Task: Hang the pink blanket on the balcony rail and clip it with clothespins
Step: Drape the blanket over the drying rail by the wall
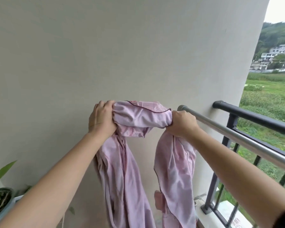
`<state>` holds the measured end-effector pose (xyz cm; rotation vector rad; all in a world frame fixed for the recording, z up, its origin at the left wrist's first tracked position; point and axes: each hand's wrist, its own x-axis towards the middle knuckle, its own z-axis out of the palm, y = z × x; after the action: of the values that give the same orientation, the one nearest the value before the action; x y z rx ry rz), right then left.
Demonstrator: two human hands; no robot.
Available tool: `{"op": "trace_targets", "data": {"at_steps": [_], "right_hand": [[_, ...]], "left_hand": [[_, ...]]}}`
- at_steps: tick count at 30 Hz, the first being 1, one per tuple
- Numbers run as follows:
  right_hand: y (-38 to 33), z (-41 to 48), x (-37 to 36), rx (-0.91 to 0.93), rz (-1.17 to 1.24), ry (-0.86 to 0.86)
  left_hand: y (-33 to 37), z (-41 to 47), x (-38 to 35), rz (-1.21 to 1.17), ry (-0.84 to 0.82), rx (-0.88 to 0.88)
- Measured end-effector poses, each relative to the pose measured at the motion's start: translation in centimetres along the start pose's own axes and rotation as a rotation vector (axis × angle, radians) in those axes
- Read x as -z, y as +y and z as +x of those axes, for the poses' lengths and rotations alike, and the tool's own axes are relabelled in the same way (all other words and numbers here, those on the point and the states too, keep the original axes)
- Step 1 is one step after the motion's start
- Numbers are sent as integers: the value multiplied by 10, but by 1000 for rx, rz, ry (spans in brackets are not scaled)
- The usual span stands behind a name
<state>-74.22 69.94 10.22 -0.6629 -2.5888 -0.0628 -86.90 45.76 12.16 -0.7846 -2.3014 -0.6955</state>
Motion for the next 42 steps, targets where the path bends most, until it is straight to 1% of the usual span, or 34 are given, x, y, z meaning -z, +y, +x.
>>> {"op": "trace_targets", "data": {"at_steps": [3,4,5,6,7,8,10,12,14,16,18,20,23,25,27,29,32,33,35,39,40,42], "right_hand": [[-18,10,8,71,-245,-38],[-23,14,11,67,-266,-59],[-29,19,16,44,-227,-92],[-32,25,20,2,-116,-130],[-35,32,25,-47,58,-157],[-37,42,28,-107,284,-166],[-39,53,33,-203,756,-98],[-42,60,38,-216,1093,-15],[-42,69,46,-213,1290,27],[-37,80,51,-223,1363,59],[-34,91,52,-201,1315,167],[-34,98,51,-143,1258,280],[-30,117,50,-38,1335,316],[-21,136,48,-50,1341,313],[-10,154,45,-65,1316,358],[3,171,42,-87,1240,447],[27,186,51,-97,1035,571],[36,188,56,-94,957,579],[58,187,67,-113,821,544],[103,167,82,-233,654,433],[112,159,85,-274,628,449],[127,138,92,-319,628,570]], "left_hand": [[-17,1,1,-5,13,49],[-20,3,1,-7,33,50],[-22,6,2,-14,63,47],[-23,10,5,-32,105,40],[-23,14,7,-54,154,31],[-23,17,9,-77,206,16],[-20,23,11,-118,283,-27],[-14,29,11,-154,318,-58],[-6,37,11,-164,295,-41],[1,48,11,-138,245,-10],[4,59,9,-93,234,-18],[7,68,4,-72,295,-66],[13,88,-8,-25,387,-137],[18,102,-15,1,375,-121],[27,113,-24,6,344,-98],[37,119,-37,5,327,-95],[55,126,-54,-12,329,-107],[62,129,-57,-27,328,-106],[77,132,-63,-52,310,-111],[112,133,-71,-121,277,-166],[123,132,-73,-147,264,-184],[143,126,-74,-199,243,-242]]}}
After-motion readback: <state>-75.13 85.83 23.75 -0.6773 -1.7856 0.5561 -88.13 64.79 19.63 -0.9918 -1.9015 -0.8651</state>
